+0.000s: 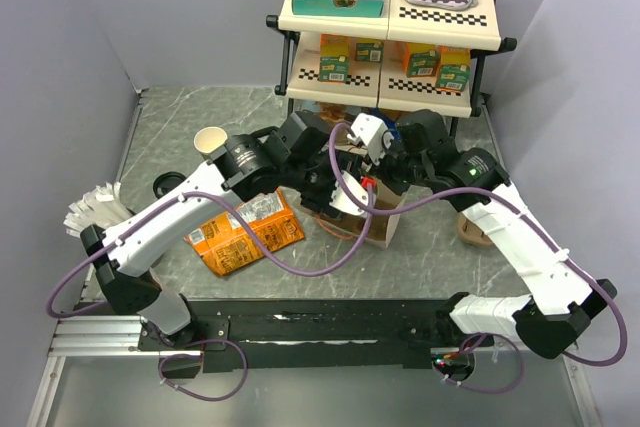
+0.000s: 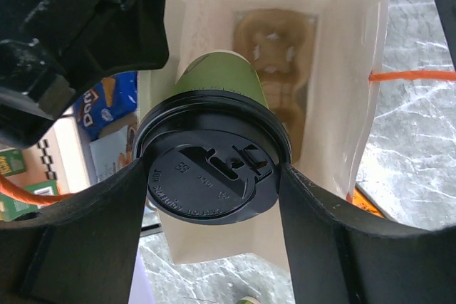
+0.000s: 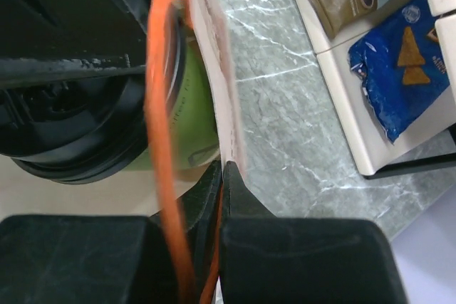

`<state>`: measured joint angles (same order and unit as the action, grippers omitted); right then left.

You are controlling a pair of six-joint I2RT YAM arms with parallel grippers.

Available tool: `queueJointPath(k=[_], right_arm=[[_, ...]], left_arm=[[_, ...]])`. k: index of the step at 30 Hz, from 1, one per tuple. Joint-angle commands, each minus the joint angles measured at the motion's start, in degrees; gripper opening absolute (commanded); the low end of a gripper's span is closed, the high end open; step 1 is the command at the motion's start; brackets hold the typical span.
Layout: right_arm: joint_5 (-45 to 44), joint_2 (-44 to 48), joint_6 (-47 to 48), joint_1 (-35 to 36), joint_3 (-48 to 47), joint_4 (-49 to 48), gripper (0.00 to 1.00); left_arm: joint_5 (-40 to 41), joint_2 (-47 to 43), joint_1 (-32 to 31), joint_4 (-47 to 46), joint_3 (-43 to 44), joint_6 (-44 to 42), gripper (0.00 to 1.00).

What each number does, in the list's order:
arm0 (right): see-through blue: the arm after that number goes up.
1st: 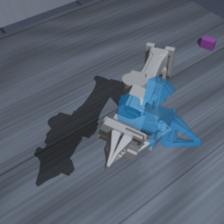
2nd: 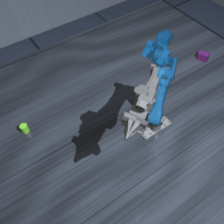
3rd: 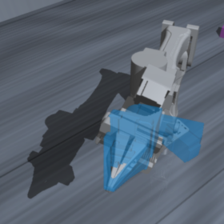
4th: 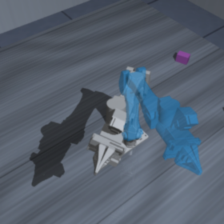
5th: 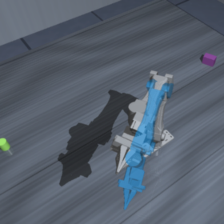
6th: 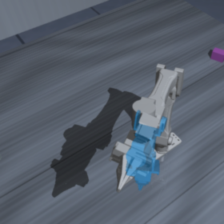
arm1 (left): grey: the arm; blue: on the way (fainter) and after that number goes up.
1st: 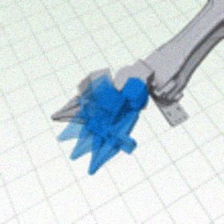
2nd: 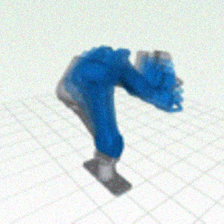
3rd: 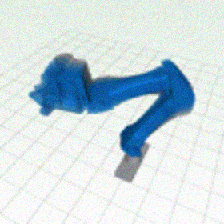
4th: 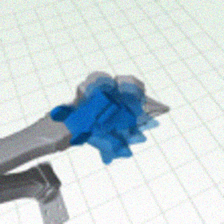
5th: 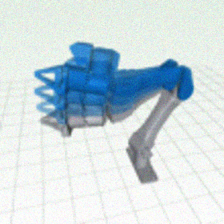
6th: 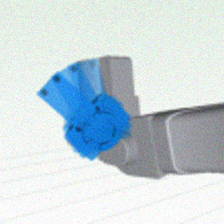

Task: Pack the takeout coffee

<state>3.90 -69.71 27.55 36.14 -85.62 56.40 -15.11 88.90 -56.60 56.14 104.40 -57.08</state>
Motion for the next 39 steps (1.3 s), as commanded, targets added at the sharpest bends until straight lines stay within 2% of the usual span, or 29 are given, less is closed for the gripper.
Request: queueJointPath(k=[1,6,11,16,21,28,39], right_arm=[[-3.2,1.8,-0.1,0.2,1.1,-2.4,0.00],[-5.7,0.7,-0.5,0.1,0.5,-3.6,0.00],[-4.4,1.2,0.6,0.2,-0.7,-3.8,0.00],[-5.4,3.0,2.8,4.3,2.1,-6.6,0.00],[-7.0,4.5,0.2,7.1,5.0,-8.2,0.00],[-9.8,4.8,-2.7,7.2,6.8,-10.3,0.00],[-12.2,2.2,-6.2,5.8,3.6,-12.6,0.00]], left_arm=[[-1.3,0.0,-0.6,0.5,2.3,-1.6,0.01],[-1.0,0.7,-1.1,2.3,2.0,-2.2,0.01],[1.1,0.4,-1.1,2.7,-0.3,-3.4,0.01],[3.2,2.6,-1.2,2.1,-0.3,-5.2,0.01],[8.5,3.6,-2.4,1.1,-2.1,-6.9,0.01],[12.6,0.3,-3.4,-3.6,-9.6,-8.8,0.01],[11.6,-3.6,-3.6,-3.5,-11.2,-8.8,0.01]])
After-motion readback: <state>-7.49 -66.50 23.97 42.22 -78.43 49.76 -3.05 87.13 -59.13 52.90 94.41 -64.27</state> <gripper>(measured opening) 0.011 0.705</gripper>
